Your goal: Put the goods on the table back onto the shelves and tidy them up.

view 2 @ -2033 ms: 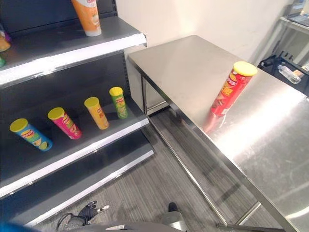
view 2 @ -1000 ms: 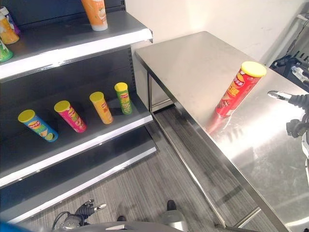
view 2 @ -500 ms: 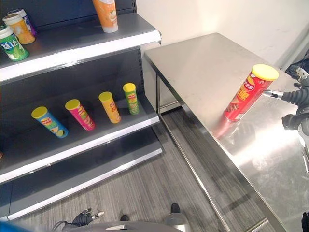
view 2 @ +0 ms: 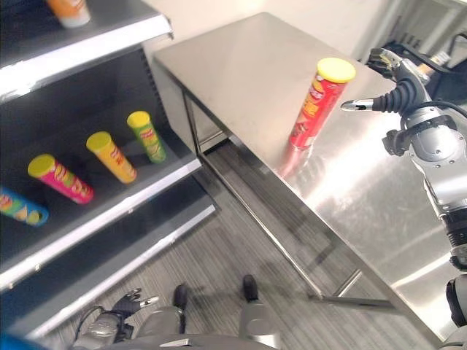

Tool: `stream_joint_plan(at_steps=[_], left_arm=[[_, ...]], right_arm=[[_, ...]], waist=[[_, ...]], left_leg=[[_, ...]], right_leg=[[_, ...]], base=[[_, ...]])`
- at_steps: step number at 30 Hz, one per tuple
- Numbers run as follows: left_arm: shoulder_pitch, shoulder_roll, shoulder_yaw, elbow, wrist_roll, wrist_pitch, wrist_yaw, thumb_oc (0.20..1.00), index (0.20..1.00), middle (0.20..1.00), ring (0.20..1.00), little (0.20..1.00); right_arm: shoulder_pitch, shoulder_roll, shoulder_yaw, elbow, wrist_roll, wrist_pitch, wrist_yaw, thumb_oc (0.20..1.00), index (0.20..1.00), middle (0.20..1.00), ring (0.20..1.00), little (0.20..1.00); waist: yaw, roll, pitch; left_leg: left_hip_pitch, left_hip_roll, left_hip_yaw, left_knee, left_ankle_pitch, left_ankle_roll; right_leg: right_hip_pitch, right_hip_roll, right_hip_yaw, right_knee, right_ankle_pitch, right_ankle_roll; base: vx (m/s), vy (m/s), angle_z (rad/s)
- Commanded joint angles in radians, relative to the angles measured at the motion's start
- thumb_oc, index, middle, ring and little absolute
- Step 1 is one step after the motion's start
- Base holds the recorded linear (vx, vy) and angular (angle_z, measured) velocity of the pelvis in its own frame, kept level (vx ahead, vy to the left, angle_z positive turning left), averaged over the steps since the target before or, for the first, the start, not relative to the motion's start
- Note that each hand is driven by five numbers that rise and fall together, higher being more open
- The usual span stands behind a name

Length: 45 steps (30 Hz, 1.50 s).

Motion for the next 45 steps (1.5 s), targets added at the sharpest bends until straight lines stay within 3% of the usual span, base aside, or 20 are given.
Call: stream_joint_plan(at_steps=[1,6,8,26,45], left_arm=[[0.008,0.069,0.003,0.032,0.021,-0.038,0.008,1.000,1.000,1.000,1.000,1.000],[-0.009,0.092,0.022,0.035,0.023,-0.039,0.021,1.000,1.000,1.000,1.000,1.000],[-0.022,0.109,0.036,0.032,0.007,-0.041,0.033,1.000,1.000,1.000,1.000,1.000],[0.035,0.066,0.071,0.086,-0.020,-0.024,0.039,1.000,1.000,1.000,1.000,1.000],[0.054,0.076,0.073,0.098,-0.068,-0.022,0.034,1.000,1.000,1.000,1.000,1.000]], right_arm=[[-0.044,-0.020,0.000,-0.025,-0.008,-0.031,-0.003,1.000,1.000,1.000,1.000,1.000],[-0.069,0.009,0.034,-0.040,-0.022,-0.029,0.000,1.000,1.000,1.000,1.000,1.000],[-0.097,0.035,0.049,-0.018,-0.012,-0.030,-0.011,1.000,1.000,1.000,1.000,1.000],[-0.069,0.023,0.020,0.042,0.076,-0.027,0.003,1.000,1.000,1.000,1.000,1.000],[-0.233,-0.036,0.154,0.303,0.110,0.005,0.030,1.000,1.000,1.000,1.000,1.000]], waist=[[-0.010,-0.045,-0.058],[-0.005,-0.050,-0.066],[0.005,-0.059,-0.068],[0.035,-0.083,-0.085],[0.086,-0.091,-0.078]], left_leg=[[0.100,0.034,0.085,-0.137,0.053,-0.086],[0.131,0.023,0.165,-0.179,0.049,-0.063],[0.149,0.023,0.201,-0.202,0.049,-0.057],[0.166,0.033,0.141,-0.215,0.059,-0.080],[0.145,0.054,0.082,-0.221,0.095,-0.113]], right_leg=[[0.129,-0.036,-0.085,0.058,-0.135,0.058],[0.078,-0.060,-0.064,0.070,-0.100,0.086],[0.066,-0.077,-0.131,0.071,-0.073,0.096],[0.127,-0.077,-0.205,0.074,-0.125,0.076],[0.172,-0.058,-0.284,0.055,-0.141,0.060]], base=[[0.11,0.272,-1.27],[0.04,0.150,-0.54],[0.03,0.070,-0.20],[0.02,-0.032,0.15],[0.01,-0.040,0.15]])
